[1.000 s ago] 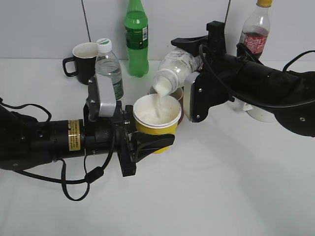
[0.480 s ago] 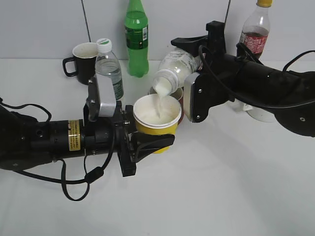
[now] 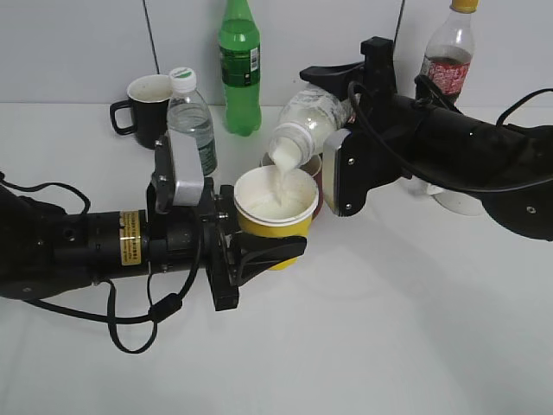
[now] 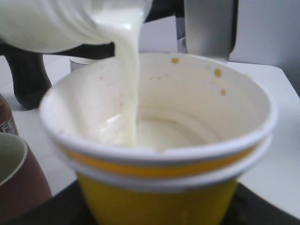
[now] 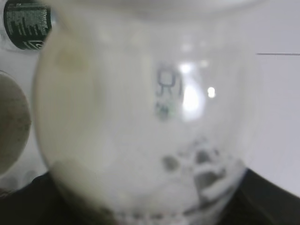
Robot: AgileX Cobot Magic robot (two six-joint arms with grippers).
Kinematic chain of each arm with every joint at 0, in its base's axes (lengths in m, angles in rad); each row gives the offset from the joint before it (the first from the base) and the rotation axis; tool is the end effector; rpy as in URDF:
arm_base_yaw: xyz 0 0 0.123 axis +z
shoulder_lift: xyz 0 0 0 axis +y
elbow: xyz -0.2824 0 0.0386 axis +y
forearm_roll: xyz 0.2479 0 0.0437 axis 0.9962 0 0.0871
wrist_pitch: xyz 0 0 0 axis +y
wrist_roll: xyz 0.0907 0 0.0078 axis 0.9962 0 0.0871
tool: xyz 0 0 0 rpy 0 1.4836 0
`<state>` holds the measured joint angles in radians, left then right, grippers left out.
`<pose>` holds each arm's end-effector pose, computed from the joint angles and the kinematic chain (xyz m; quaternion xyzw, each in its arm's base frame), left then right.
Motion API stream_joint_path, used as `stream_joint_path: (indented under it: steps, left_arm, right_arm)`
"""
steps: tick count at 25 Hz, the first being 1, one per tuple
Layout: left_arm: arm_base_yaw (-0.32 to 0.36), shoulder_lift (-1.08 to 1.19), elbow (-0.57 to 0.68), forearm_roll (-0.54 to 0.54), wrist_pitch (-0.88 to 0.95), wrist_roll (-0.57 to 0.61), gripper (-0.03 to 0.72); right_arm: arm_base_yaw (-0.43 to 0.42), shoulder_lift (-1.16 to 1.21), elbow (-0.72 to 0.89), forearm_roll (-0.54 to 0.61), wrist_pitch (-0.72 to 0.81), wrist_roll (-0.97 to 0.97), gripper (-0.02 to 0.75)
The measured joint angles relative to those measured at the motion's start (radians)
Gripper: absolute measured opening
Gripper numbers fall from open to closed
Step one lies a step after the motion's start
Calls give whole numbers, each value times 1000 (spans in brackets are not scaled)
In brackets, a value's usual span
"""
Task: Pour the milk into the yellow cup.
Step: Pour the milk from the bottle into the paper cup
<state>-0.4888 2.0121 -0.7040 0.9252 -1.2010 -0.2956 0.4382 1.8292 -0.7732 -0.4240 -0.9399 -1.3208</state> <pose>0.2519 -0.2107 0.1203 0.4662 0.5969 -0.4097 0.5085 0.3088 0.1781 0.1855 -0.6724 0.2872 -0.2590 0.6311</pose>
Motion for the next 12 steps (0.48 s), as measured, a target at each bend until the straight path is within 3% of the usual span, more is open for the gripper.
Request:
stream_joint_path:
  steps: [12]
  left_arm:
    - [0,0,0,0,0,0,385]
  right_arm:
    - [0,-2,0,0,0,-39,445]
